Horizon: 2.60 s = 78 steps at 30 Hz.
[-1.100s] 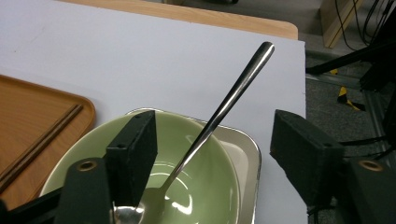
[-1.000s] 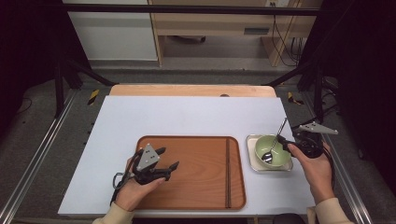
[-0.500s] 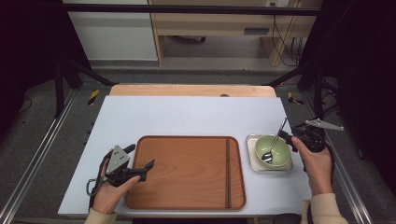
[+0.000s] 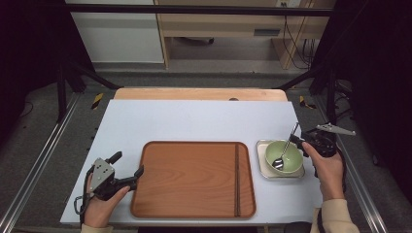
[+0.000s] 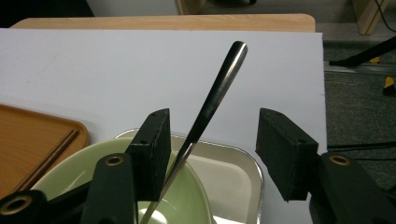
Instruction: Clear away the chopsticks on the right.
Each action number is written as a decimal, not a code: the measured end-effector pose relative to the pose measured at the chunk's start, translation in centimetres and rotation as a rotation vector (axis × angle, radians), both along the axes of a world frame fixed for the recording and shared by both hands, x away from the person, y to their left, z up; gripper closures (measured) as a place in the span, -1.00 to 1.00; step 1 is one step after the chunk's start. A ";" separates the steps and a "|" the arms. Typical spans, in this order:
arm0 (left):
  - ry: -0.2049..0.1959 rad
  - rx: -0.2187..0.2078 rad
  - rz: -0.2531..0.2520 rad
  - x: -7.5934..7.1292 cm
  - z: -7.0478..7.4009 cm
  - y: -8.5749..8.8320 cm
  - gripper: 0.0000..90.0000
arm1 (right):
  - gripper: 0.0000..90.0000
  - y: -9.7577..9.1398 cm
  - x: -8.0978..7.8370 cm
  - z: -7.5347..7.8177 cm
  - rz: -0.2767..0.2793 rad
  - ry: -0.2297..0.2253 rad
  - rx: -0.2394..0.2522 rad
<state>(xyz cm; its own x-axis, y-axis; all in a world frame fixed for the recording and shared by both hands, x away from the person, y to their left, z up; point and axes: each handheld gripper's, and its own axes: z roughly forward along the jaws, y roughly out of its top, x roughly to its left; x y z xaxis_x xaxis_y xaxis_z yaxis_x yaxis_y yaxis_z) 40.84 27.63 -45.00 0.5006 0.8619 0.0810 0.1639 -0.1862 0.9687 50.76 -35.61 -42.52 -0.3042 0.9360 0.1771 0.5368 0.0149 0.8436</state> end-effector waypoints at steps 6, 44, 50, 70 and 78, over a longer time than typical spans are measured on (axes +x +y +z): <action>-0.021 -0.043 -0.005 0.0 0.0 0.5 -0.83 | 0.10 0.1 0.4 -0.3 0.019 -0.006 0.004; -0.037 -0.082 -0.010 0.0 -0.4 1.0 -0.82 | 0.99 1.2 1.2 1.6 0.142 -0.098 0.118; -0.041 -0.090 0.002 0.0 -0.6 1.2 -0.82 | 0.99 2.1 0.6 3.3 0.160 -0.155 0.082; -0.067 -0.103 0.024 0.0 -0.8 1.7 -0.85 | 0.99 11.1 -3.8 11.2 0.309 -0.359 -0.019; -0.074 -0.105 0.028 0.0 -0.7 1.9 -0.85 | 0.99 16.0 -3.2 8.7 0.431 -0.286 -0.004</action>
